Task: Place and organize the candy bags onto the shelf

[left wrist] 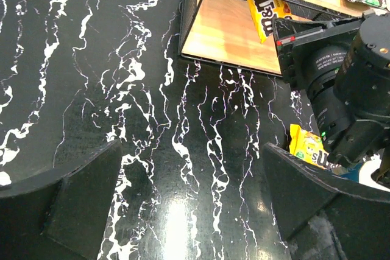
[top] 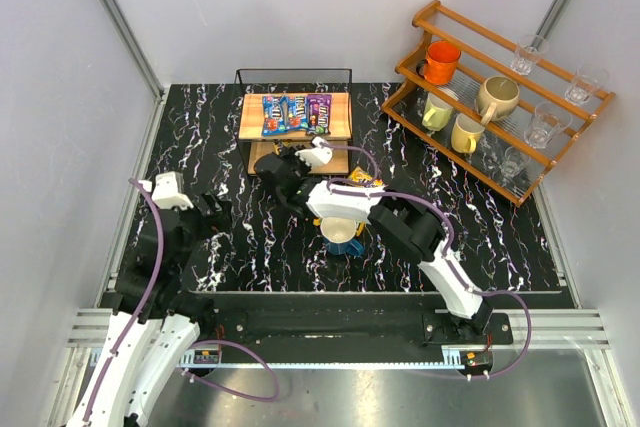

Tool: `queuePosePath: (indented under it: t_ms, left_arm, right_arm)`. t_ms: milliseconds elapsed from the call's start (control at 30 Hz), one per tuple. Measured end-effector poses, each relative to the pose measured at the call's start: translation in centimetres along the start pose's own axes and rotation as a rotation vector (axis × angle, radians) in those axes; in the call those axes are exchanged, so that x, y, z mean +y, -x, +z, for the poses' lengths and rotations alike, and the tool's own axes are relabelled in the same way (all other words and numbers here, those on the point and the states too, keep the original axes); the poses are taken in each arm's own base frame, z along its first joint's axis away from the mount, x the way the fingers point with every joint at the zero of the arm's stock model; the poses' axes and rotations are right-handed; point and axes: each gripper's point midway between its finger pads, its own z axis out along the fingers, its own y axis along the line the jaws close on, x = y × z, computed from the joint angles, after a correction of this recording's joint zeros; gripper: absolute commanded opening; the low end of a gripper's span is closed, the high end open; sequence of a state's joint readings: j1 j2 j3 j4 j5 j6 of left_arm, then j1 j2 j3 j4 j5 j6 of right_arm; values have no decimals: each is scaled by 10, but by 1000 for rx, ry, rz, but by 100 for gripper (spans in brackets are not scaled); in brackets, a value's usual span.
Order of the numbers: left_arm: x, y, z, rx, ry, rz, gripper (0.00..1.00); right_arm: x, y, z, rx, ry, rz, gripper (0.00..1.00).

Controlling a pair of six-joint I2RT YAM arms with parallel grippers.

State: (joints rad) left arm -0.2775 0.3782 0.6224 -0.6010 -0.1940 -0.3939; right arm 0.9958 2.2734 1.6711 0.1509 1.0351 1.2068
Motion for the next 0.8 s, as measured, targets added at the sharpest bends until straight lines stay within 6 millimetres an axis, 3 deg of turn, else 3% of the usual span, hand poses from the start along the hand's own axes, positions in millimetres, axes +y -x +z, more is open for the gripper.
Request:
queuePosePath:
  t_ms: [400, 800]
  left_arm:
    - [15, 8, -7, -40, 83, -14, 99]
    - [19, 7, -8, -41, 106, -20, 99]
  right_arm:
    - [5, -5, 7, -77, -46, 157, 0]
    - [-8, -32, 21, -79, -136, 238, 0]
